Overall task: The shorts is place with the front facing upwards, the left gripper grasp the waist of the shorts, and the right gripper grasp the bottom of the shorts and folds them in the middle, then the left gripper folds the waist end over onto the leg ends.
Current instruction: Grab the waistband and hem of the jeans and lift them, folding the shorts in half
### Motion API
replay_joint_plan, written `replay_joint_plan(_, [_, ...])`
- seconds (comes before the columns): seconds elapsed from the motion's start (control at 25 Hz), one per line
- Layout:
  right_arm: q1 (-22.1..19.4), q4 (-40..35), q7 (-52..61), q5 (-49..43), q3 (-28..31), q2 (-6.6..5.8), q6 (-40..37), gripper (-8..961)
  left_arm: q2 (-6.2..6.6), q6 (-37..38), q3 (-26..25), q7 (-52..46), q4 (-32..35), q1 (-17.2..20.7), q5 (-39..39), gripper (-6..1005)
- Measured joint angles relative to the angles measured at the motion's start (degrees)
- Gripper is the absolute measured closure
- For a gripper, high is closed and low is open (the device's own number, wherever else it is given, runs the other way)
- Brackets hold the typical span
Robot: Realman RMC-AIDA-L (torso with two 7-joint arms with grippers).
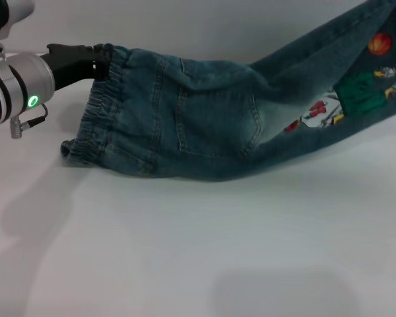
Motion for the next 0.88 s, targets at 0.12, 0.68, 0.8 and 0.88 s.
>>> replay_joint_plan(0.12, [1.1, 0.1, 1.7, -1.8, -0.1, -0.07, 2.6, 821, -0.1, -0.7, 0.2, 0.0, 0.2, 0.3, -0.8, 944])
replay_joint_plan(0.68, [4.9, -0.2, 14.3, -12.2, -0.8, -1.36, 11.9, 816, -0.07, -5.0, 1.5, -0.2, 0.2, 1.8, -4.0, 944])
replay_joint_plan(0.8, [5.7, -0.2, 15.3, -12.9, -1.4, -1.56, 13.5, 815, -0.09, -5.5, 1.5, -0.2, -0.2, 1.8, -4.3, 944])
replay_joint_plan(0.88, [6.0, 0.0, 16.0, -12.9, -2.3, -1.79, 14.9, 814, -0.13, -6.1, 1.6, -0.2, -0.4, 1.8, -4.4, 944])
